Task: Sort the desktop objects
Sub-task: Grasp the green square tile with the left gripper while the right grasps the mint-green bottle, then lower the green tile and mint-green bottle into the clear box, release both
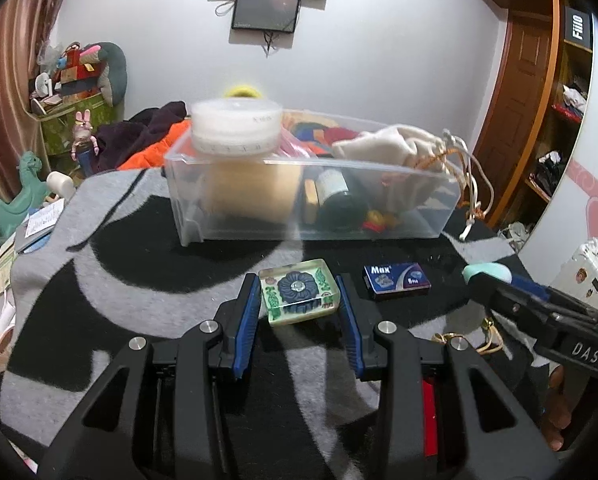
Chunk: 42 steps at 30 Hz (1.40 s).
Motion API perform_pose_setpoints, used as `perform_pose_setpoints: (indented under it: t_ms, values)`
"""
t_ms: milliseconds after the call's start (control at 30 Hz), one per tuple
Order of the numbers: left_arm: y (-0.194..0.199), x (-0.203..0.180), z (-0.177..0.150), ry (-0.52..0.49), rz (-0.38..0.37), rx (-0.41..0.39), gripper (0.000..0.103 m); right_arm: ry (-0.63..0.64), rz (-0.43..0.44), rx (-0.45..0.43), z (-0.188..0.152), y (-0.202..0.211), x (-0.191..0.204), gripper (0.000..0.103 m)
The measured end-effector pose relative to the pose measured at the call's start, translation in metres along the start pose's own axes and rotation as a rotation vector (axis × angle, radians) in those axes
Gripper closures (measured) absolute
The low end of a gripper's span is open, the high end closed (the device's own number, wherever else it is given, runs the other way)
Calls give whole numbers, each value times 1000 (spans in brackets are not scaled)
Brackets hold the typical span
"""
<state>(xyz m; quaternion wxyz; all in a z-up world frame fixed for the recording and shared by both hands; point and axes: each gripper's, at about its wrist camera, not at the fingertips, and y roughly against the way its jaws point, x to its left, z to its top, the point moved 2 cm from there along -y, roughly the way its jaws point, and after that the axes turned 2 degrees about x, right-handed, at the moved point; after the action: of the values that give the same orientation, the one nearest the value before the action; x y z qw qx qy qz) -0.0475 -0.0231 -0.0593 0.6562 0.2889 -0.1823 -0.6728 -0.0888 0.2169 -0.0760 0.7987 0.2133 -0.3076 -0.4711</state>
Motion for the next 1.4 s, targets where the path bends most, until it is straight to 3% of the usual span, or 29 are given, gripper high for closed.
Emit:
perform_pose_setpoints:
  t_ms: [467, 933, 1400]
  values:
    - [10, 13, 23, 47, -44, -59, 65, 57, 48, -34, 24, 1, 23, 32]
    - [4, 1, 60, 15, -74, -119, 65, 133, 104, -60, 54, -9, 47, 32]
    - [-27, -5, 80, -1, -97, -80, 65, 151, 17, -91, 78, -28, 34, 32]
